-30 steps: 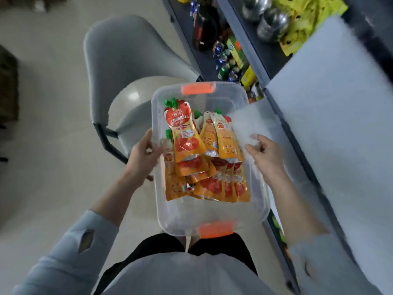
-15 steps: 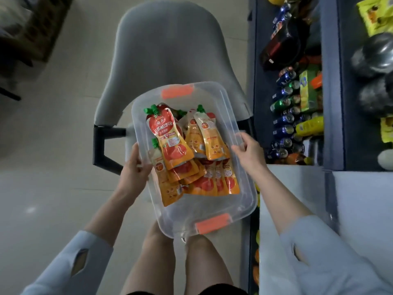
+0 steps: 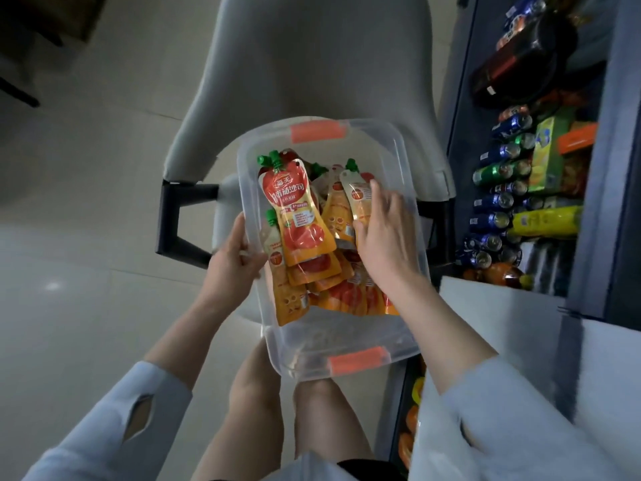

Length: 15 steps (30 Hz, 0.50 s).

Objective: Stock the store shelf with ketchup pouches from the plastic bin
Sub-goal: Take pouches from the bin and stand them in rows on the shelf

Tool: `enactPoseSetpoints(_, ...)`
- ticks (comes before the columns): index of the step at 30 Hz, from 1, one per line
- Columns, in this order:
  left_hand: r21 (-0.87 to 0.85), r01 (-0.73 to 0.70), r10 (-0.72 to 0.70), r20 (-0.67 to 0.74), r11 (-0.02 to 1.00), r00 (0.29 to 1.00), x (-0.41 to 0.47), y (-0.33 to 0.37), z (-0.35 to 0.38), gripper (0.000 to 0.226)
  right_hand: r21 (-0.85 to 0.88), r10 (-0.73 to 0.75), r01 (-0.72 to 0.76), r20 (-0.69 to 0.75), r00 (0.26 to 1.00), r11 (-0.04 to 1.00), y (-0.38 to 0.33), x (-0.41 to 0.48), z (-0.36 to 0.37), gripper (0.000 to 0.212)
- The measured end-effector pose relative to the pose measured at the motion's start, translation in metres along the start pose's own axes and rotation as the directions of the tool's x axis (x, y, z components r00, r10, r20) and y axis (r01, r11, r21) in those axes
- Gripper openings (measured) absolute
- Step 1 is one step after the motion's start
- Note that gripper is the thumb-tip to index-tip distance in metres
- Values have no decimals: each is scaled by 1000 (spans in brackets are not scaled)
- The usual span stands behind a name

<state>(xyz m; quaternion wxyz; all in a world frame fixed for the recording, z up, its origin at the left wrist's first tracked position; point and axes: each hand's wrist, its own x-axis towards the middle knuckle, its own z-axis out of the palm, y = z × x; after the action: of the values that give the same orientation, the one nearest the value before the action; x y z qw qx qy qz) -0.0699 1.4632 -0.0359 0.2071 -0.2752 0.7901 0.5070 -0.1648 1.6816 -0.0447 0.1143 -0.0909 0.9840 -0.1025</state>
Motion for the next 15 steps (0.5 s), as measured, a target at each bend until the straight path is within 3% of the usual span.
enactPoseSetpoints(4, 296, 22, 20, -137, 955, 990, -2, 7, -3, 79, 9, 212, -225, 300, 930, 974, 2, 32, 28, 68)
enactPoseSetpoints(6, 411, -38, 129, -197, 911, 972, -3, 20, -2, 78, -3, 252, -268, 351, 902, 963, 3, 38, 32, 66)
enactPoseSetpoints(9, 478, -124, 224, -159, 870, 961, 10, 43, 15, 73, -51, 254, -253, 365, 896, 966, -1, 35, 30, 57)
enactPoseSetpoints(13, 449, 3, 31, -68, 893, 997, 41, 54, 57, 92, 109, 339, -432, 460, 820, 895, 5, 10, 30, 50)
enactPoseSetpoints(15, 434, 99, -73, -77, 895, 994, 51, 58, 74, 95, 282, 348, -508, 463, 815, 814, 16, -8, 28, 35)
